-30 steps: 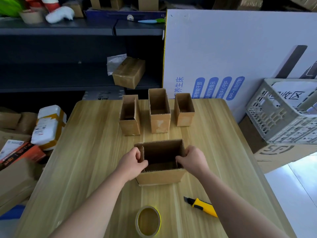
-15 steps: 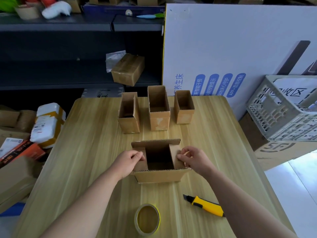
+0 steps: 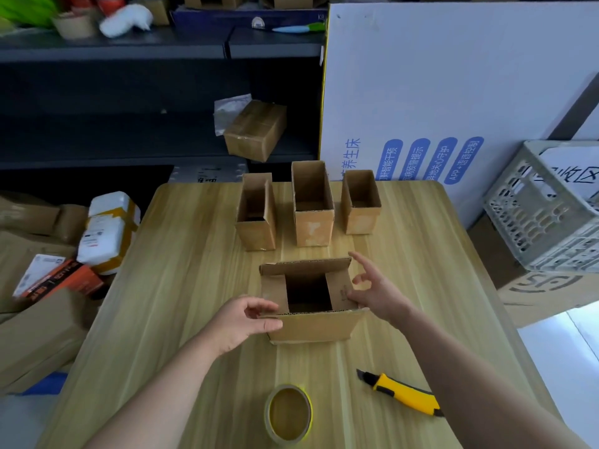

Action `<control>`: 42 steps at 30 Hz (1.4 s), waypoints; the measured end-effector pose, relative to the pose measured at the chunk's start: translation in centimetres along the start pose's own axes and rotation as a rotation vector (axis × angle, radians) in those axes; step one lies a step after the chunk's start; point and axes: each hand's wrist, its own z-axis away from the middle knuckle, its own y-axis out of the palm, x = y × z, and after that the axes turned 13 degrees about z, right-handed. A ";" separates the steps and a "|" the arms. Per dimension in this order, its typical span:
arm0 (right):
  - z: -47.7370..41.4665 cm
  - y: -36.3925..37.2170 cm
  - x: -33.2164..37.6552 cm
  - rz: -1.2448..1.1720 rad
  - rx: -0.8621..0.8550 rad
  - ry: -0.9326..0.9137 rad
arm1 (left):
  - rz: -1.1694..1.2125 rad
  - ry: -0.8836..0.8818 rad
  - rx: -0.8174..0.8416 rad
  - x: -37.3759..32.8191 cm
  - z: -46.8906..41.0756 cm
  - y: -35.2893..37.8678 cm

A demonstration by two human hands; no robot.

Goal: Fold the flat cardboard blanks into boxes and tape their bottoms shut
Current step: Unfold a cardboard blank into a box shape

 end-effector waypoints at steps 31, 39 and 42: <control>1.1 0.6 -1.4 0.036 0.234 -0.061 | -0.021 0.171 -0.125 0.6 -1.1 3.1; 1.7 1.2 -1.2 0.209 0.088 -0.115 | -0.061 0.142 -0.118 0.5 -0.2 2.9; 1.6 1.5 -1.6 0.101 0.009 -0.083 | 0.005 0.155 -0.158 0.7 0.2 3.2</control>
